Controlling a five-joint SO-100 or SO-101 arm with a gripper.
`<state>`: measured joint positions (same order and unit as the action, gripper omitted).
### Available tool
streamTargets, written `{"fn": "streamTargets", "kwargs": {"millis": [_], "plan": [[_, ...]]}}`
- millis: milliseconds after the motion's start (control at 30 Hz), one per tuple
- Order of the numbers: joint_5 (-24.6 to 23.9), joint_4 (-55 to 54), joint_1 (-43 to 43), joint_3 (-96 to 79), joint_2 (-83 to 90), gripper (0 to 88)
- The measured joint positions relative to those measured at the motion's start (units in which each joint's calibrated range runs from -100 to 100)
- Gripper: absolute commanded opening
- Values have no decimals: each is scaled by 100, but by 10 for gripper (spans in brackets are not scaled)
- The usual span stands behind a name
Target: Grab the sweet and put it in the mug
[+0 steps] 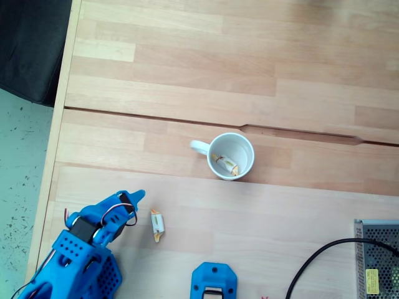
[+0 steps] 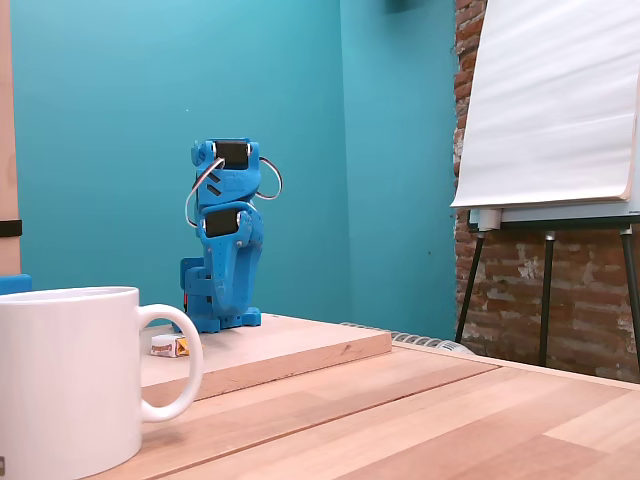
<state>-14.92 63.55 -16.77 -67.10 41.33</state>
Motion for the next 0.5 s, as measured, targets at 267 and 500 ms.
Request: {"fn": "streamTargets", "kwargs": {"millis": [267,500], "plan": [[15,0,0,54,0,204],[15,0,0,54,0,204]]}}
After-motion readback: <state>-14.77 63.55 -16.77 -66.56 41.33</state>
